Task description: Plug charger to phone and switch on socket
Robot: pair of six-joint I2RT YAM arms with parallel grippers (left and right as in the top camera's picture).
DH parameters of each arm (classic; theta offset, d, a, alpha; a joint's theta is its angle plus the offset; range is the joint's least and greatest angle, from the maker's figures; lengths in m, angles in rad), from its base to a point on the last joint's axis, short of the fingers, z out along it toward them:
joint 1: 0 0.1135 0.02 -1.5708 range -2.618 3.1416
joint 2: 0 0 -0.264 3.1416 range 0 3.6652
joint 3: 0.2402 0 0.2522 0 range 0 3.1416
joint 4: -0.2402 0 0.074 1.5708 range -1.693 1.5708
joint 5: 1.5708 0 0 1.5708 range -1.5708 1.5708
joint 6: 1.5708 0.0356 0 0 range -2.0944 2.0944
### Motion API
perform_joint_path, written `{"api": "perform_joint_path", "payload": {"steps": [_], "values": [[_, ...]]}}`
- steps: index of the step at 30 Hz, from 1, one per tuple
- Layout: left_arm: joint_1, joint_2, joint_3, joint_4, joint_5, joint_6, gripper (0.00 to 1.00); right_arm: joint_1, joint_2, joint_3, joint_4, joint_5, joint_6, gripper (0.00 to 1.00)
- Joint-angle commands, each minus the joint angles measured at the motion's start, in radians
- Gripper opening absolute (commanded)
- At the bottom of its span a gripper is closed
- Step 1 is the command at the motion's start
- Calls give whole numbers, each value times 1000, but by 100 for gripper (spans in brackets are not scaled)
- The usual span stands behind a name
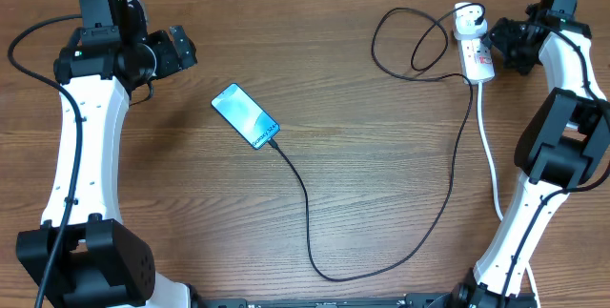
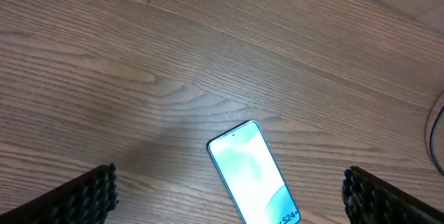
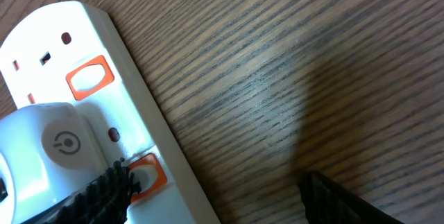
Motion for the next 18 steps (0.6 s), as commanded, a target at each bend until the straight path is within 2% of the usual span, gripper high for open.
{"api": "perform_joint_path", "payload": {"steps": [1, 5, 10, 18], "values": [[5, 5, 3, 0, -10, 12, 99, 47, 98, -21, -27, 1, -11, 79], [5, 5, 3, 0, -10, 12, 99, 48, 100, -18, -19, -1, -11, 83], [5, 5, 3, 0, -10, 12, 100, 30, 80, 6, -35, 2, 0, 100], [5, 5, 3, 0, -10, 12, 99, -57, -117, 16, -65, 2, 7, 100]]}}
